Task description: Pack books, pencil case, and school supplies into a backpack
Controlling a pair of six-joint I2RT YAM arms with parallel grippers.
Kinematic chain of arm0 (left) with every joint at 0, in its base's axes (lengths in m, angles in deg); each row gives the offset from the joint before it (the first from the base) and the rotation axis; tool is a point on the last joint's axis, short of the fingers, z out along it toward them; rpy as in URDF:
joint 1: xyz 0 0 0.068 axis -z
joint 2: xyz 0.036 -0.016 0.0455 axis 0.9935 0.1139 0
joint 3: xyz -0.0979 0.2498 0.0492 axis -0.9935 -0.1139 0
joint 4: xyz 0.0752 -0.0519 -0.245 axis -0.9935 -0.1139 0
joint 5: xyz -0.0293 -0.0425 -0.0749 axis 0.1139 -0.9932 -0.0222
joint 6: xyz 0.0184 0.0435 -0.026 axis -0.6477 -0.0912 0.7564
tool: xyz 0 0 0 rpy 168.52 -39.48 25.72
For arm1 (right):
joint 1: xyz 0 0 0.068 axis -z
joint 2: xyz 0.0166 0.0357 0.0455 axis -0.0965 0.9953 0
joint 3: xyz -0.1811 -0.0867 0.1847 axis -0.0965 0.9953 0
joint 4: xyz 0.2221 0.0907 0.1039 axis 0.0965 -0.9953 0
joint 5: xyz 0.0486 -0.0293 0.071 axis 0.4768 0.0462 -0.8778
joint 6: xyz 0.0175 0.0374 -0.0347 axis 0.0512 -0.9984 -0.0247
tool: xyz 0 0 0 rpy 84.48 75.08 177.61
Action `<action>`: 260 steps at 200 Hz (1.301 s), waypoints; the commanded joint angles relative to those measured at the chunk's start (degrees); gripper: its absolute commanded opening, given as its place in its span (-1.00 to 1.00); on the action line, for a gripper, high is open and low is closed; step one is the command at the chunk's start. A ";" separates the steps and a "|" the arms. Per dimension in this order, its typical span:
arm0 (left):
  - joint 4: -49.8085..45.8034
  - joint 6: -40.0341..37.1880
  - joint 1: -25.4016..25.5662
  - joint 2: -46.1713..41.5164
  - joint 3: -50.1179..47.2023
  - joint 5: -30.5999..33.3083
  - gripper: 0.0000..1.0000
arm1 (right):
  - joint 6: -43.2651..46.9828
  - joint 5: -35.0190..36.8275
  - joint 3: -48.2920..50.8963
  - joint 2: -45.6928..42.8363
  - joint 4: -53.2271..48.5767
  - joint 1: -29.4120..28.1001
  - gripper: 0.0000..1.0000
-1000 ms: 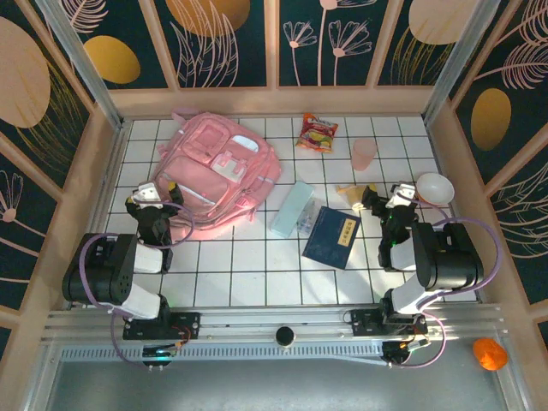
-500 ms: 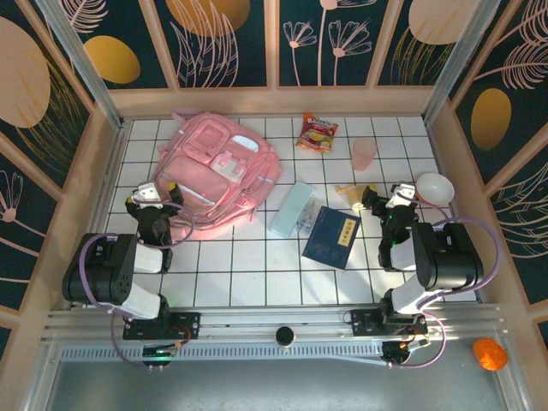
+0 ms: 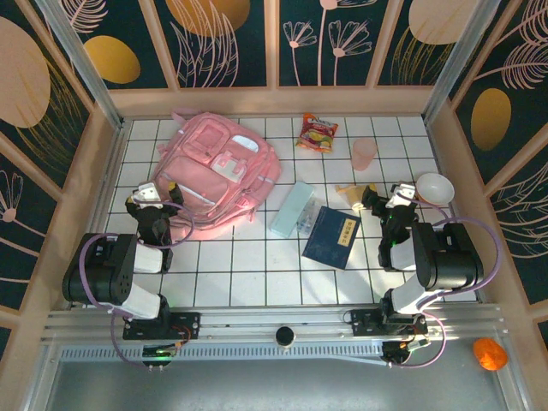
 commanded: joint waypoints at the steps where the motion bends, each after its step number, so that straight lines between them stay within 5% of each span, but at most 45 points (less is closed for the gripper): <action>1: 2.34 -0.50 0.33 0.42 0.63 0.55 0.98 | 1.13 1.65 -0.93 0.56 3.54 -0.29 0.98; 21: -1.40 -0.66 0.31 -1.20 2.14 0.04 0.98 | 2.23 -0.32 -6.16 -4.57 -9.74 -0.65 0.99; 40: -18.83 -1.47 0.35 -6.29 9.79 -1.42 0.94 | -4.67 1.48 -22.48 -7.81 -42.55 -0.72 0.98; 58: -29.41 -0.53 0.31 -9.88 15.66 -1.31 0.87 | -7.83 -1.82 -38.76 -3.65 -65.86 -0.80 0.99; 81: -46.17 5.68 0.31 -12.02 24.58 -0.55 0.80 | -10.14 -10.39 -53.04 4.80 -83.11 -0.91 0.99; 92: -55.86 10.01 0.31 -11.09 29.67 -1.24 0.77 | -10.48 -15.44 -54.77 6.11 -84.54 -1.77 0.99; 125: -76.86 21.69 0.31 -6.47 39.64 -7.03 0.63 | -15.53 -14.49 -55.91 5.02 -86.20 -8.06 0.99; 184: -81.44 30.92 0.31 2.04 39.65 -18.63 0.51 | -30.35 -13.45 -60.24 10.07 -86.87 -31.29 0.99; 216: -79.42 33.29 0.31 5.43 37.06 -24.50 -0.10 | -37.42 -15.20 -62.71 13.68 -82.02 -41.30 0.70; 236: -75.66 35.96 0.36 3.22 31.86 -28.64 -0.57 | -42.49 -18.57 -62.63 17.00 -77.92 -43.79 0.42; 260: -73.89 39.11 0.72 -2.15 24.77 -30.21 -0.90 | -45.31 -18.26 -63.38 20.34 -78.18 -45.00 0.37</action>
